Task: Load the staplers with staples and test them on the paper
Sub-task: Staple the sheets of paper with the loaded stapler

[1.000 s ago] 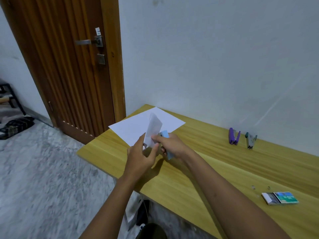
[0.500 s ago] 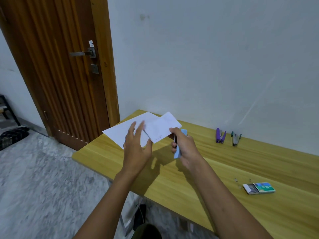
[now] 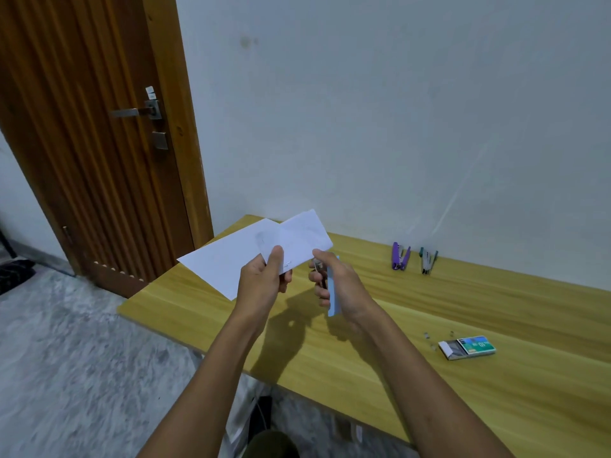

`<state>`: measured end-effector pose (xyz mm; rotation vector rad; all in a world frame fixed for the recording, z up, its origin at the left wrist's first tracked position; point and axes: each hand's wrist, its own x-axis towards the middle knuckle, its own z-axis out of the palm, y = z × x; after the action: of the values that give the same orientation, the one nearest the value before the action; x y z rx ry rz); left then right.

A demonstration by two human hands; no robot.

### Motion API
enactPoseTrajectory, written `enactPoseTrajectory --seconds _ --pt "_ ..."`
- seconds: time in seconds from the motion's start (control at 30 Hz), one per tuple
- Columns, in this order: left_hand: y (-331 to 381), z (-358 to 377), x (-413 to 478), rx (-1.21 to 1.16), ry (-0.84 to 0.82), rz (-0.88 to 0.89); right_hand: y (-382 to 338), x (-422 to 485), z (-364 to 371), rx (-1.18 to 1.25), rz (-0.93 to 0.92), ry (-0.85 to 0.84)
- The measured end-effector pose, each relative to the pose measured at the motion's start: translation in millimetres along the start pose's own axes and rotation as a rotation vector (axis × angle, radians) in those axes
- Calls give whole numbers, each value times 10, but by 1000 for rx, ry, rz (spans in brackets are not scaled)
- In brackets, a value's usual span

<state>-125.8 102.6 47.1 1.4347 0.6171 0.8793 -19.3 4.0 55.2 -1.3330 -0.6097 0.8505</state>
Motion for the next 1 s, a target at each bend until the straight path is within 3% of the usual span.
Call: enactPoseTrajectory --seconds 0.1,0.23,0.67,0.83,1.0 --pt "26 8 -19 37 -25 29 20 -15 -49 46 32 -173" --pt "55 16 -65 74 -84 60 45 -30 -40 77 -19 -241" --pt "125 0 -136 75 -144 84 58 -100 100 -18 -153 -116" --pt "2 -31 -168 125 -286 83 77 -107 100 -84 -202 -10" --pt "-83 4 -262 98 -357 29 56 -161 97 -36 -161 -24"
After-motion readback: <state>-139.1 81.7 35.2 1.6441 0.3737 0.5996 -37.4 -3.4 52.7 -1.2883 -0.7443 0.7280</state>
